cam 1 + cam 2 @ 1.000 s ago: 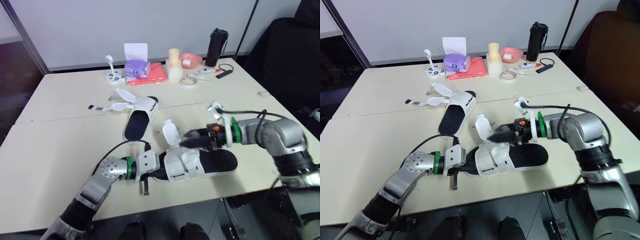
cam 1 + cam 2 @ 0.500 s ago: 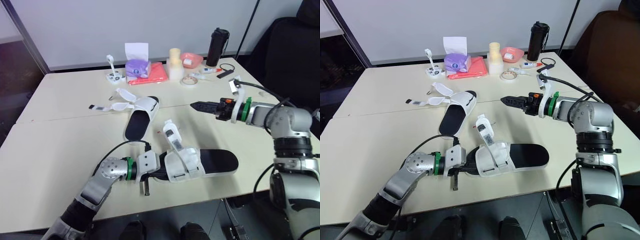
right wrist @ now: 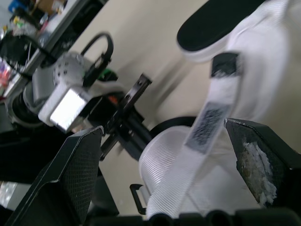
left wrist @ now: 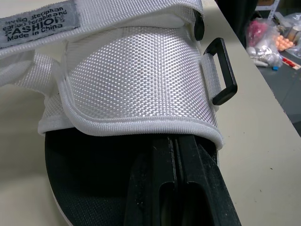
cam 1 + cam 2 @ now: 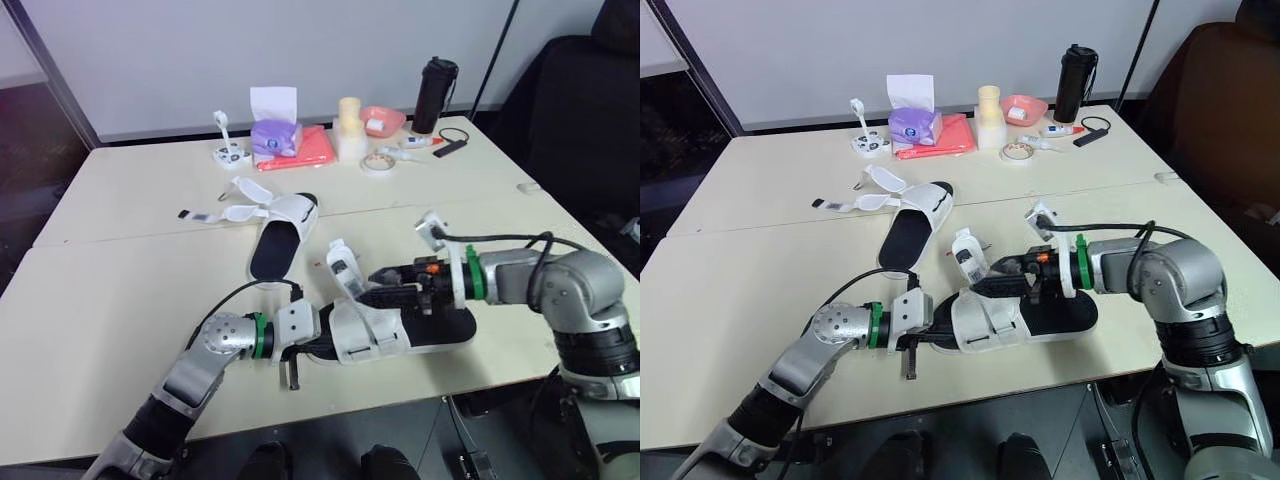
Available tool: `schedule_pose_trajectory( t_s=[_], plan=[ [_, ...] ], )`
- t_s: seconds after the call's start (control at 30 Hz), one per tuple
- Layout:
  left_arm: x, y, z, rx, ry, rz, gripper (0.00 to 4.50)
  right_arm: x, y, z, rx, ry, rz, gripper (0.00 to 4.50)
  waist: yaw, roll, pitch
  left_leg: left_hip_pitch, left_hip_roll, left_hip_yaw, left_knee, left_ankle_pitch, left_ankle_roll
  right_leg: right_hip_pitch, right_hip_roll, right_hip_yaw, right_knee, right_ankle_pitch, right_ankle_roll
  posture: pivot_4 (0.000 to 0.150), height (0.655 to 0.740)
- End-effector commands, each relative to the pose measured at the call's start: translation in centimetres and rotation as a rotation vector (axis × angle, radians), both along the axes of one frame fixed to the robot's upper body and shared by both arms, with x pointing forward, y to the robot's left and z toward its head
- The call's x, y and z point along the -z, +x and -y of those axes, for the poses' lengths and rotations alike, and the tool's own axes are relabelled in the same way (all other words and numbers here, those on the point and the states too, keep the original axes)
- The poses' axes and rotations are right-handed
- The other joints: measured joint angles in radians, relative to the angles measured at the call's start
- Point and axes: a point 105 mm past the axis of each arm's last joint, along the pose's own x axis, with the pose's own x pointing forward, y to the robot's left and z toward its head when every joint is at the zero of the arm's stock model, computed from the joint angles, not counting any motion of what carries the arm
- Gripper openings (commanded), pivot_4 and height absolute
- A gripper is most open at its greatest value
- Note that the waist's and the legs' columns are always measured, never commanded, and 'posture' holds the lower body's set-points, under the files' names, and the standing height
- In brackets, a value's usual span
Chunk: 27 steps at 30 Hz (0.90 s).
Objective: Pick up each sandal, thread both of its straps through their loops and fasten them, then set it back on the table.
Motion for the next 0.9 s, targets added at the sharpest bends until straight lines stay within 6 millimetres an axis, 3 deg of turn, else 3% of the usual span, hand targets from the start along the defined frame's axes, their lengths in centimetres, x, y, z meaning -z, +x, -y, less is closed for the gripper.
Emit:
schedule_pose_trajectory(
  t_s=[0.03, 0.53, 0.9],
  plan=[
    [2.0, -0.7, -0.1, 0.000, 0.049, -0.065, 0.00, 0.0, -0.4, -0.3, -0.037, -0.021, 0.028, 4.47, 0.000, 0.000, 0.000, 0.000, 0.000, 0.000, 0.000, 0.000, 0.000, 0.000, 0.000, 0.000, 0.000, 0.000, 0.000, 0.150, 0.7400],
    [1.8, -0.8, 0.0, -0.009, 0.041, -0.064, 0.00, -0.5, 0.8, 0.9, -0.013, -0.041, 0.047, 4.47, 0.000, 0.000, 0.000, 0.000, 0.000, 0.000, 0.000, 0.000, 0.000, 0.000, 0.000, 0.000, 0.000, 0.000, 0.000, 0.150, 0.7400],
    [1.7, -0.8, 0.2, -0.006, 0.041, -0.060, 0.00, 1.3, -0.5, 0.2, -0.107, -0.088, -0.029, 4.47, -0.001, 0.000, 0.000, 0.000, 0.000, 0.000, 0.000, 0.000, 0.000, 0.000, 0.000, 0.000, 0.000, 0.000, 0.000, 0.150, 0.7400]
  ],
)
